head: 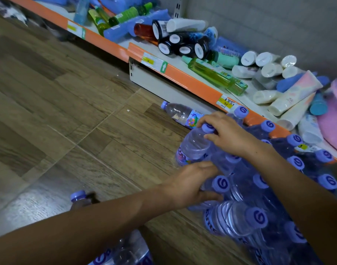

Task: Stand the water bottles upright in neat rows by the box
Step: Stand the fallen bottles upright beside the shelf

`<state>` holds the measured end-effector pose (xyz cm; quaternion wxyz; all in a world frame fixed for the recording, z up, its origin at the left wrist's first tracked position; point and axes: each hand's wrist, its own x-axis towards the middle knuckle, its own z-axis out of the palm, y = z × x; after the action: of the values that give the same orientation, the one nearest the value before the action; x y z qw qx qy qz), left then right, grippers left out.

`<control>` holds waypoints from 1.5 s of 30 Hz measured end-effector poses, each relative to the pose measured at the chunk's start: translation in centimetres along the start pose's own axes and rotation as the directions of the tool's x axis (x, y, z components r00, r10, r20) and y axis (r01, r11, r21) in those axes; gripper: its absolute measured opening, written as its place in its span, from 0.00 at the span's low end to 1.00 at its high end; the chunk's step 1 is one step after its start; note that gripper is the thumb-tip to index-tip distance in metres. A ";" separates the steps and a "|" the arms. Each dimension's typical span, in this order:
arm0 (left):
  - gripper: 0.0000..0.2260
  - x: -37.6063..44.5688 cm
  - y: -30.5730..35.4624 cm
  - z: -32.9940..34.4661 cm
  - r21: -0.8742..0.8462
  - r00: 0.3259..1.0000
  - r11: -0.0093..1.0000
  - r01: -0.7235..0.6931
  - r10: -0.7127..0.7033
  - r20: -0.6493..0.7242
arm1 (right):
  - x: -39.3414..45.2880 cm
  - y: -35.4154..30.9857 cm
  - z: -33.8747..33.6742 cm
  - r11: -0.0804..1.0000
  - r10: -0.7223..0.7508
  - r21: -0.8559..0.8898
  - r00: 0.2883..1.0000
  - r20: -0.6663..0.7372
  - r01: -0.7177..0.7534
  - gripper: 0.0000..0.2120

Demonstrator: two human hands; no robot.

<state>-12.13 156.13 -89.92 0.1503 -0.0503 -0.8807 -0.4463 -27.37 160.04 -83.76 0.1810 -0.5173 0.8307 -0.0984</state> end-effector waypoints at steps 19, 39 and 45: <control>0.22 2.8 2.5 -1.5 0.509 0.941 0.860 0.031 -0.197 0.274 | -0.1 -0.4 1.2 0.996 -0.071 -0.065 0.996 -0.056 0.067 0.18; 0.20 3.6 4.2 -2.9 0.631 0.891 0.776 0.012 -0.295 0.346 | -0.7 -1.2 1.1 1.000 0.012 0.010 0.999 -0.031 -0.012 0.15; 0.21 3.6 5.0 -1.1 0.622 0.874 0.782 0.036 -0.326 0.361 | -1.0 -1.4 1.4 1.000 0.022 -0.016 0.999 -0.044 -0.023 0.15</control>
<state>-14.15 158.06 -84.31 -0.0942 -0.0148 -0.9863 -0.1347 -25.28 160.33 -84.32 0.1594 -0.5071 0.8410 -0.1009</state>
